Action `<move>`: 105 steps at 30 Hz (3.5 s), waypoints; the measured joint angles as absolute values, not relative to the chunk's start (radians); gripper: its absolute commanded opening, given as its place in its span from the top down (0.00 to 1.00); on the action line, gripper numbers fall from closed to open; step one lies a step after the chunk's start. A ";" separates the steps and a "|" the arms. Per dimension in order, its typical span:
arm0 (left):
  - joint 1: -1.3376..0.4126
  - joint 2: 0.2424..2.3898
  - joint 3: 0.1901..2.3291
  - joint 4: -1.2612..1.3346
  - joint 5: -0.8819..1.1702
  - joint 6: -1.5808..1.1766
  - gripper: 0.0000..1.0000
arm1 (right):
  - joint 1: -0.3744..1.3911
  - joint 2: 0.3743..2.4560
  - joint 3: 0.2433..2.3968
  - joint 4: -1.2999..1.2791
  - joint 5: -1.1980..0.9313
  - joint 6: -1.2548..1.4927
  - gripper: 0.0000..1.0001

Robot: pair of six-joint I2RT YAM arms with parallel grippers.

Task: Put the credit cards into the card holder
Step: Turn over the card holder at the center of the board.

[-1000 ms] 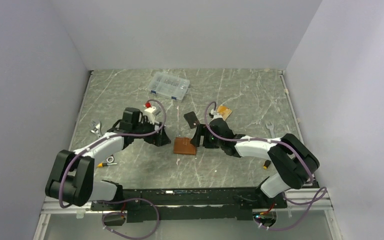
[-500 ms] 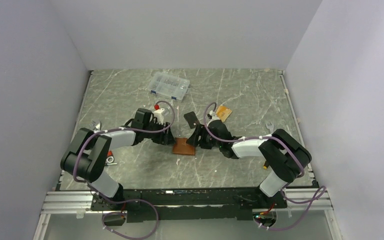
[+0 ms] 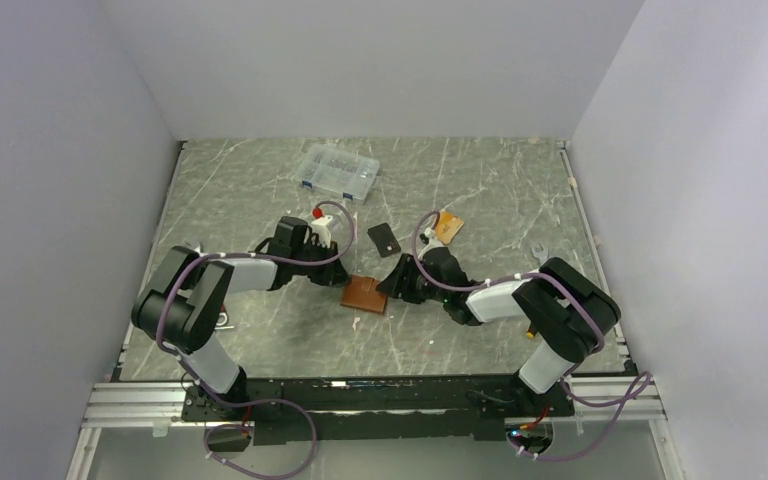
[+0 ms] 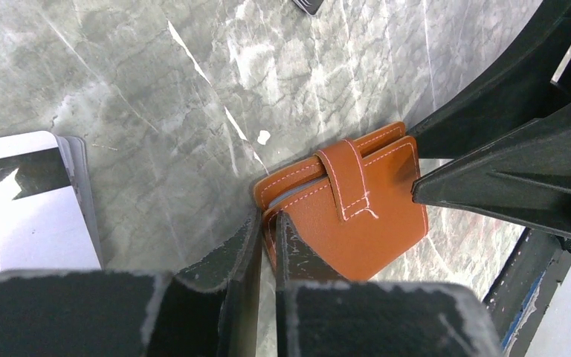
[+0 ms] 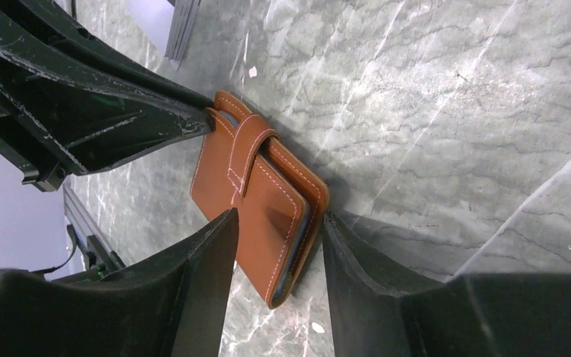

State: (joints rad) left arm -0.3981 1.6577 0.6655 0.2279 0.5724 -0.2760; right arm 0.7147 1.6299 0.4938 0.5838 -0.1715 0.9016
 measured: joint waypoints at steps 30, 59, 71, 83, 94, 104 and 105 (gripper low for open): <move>-0.399 1.613 0.625 0.265 0.524 -0.289 0.94 | 0.719 1.659 0.450 0.683 -0.323 1.018 0.83; 0.060 1.369 1.074 -0.508 0.956 -0.016 0.16 | 1.297 1.522 0.958 -0.180 0.742 0.212 1.00; 0.089 1.250 1.079 -0.666 0.944 0.045 0.15 | 1.524 1.840 0.995 -0.210 1.148 -0.052 1.00; 0.089 1.232 1.094 -0.676 0.910 0.048 0.09 | 1.573 1.834 1.034 -0.305 0.819 0.113 0.53; 0.089 1.222 1.075 -0.652 0.875 0.052 0.12 | 1.229 1.421 0.941 -0.273 0.450 0.244 0.48; 0.022 1.222 0.851 -0.534 0.844 0.028 0.20 | 0.953 1.522 0.931 -0.189 0.232 0.371 0.59; 0.001 1.222 0.830 -0.532 0.837 0.029 0.20 | 0.952 1.553 0.931 -0.184 0.214 0.380 0.60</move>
